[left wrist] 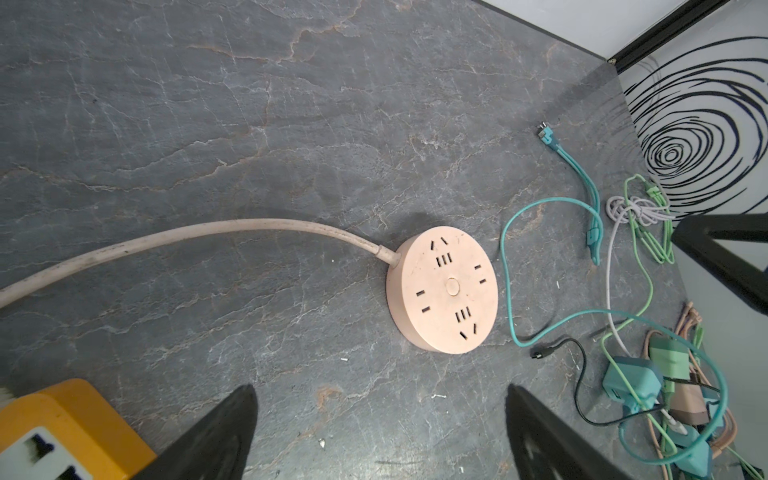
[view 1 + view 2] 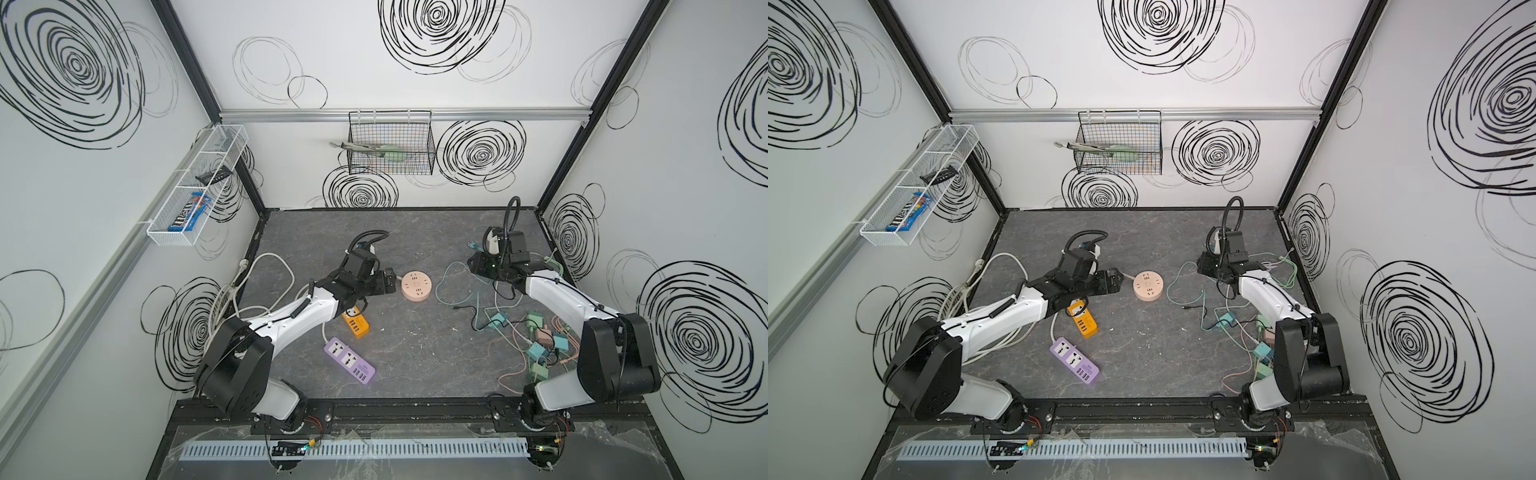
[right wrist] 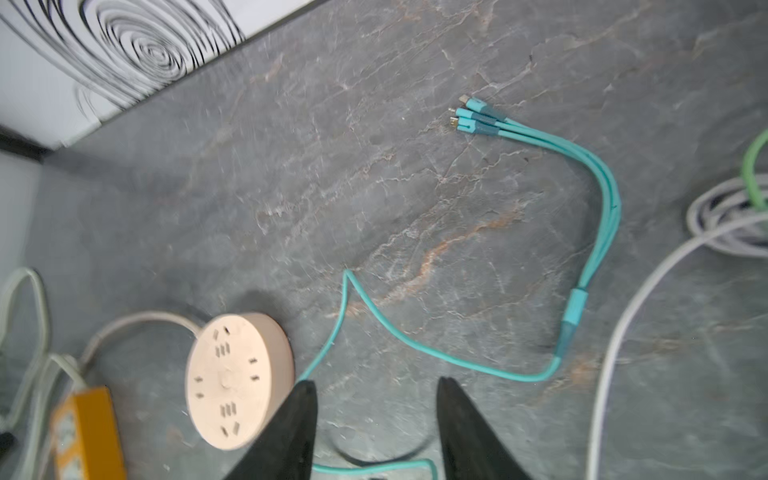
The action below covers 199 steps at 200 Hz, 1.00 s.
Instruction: Insert the plug
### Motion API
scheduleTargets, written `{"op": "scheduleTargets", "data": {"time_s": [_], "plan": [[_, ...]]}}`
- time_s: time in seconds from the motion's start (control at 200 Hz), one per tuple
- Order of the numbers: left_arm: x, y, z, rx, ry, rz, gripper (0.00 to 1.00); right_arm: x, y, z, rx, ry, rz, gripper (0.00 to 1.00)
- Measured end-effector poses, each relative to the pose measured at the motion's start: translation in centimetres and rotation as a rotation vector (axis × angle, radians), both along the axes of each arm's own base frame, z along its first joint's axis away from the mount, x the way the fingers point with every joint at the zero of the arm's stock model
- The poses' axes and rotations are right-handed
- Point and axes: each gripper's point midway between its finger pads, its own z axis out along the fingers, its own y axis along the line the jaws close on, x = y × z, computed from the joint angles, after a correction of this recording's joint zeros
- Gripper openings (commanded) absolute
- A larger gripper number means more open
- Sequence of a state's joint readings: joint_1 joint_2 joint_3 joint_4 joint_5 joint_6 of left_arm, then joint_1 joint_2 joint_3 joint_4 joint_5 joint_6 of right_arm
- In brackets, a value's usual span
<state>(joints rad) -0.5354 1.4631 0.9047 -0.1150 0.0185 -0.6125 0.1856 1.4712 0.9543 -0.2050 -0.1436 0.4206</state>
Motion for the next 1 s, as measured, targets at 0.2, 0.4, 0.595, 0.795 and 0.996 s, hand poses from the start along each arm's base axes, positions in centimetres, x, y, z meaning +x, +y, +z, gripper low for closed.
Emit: {"op": "scheduleTargets", "data": {"time_s": [0.2,0.4,0.595,0.795,0.996], "plan": [[0.1,0.2,-0.1,0.002,0.002,0.005,0.96,-1.7,-0.4,2.0,-0.019,-0.021,0.016,0.83],[0.1,0.3,-0.2,0.003,0.007,0.007,0.96,-4.8,-1.3,3.8,-0.053,-0.049,0.032,0.97],[0.1,0.2,-1.0,0.009,0.025,0.004,0.96,-8.3,-2.5,3.4,-0.08,-0.023,0.007,0.97],[0.1,0.2,-1.2,0.011,0.03,0.003,0.96,-11.7,-3.4,3.3,-0.056,-0.03,-0.037,0.98],[0.2,0.0,-1.7,0.013,0.04,0.0,0.96,-14.2,-2.7,1.7,-0.004,0.026,-0.019,0.95]]}}
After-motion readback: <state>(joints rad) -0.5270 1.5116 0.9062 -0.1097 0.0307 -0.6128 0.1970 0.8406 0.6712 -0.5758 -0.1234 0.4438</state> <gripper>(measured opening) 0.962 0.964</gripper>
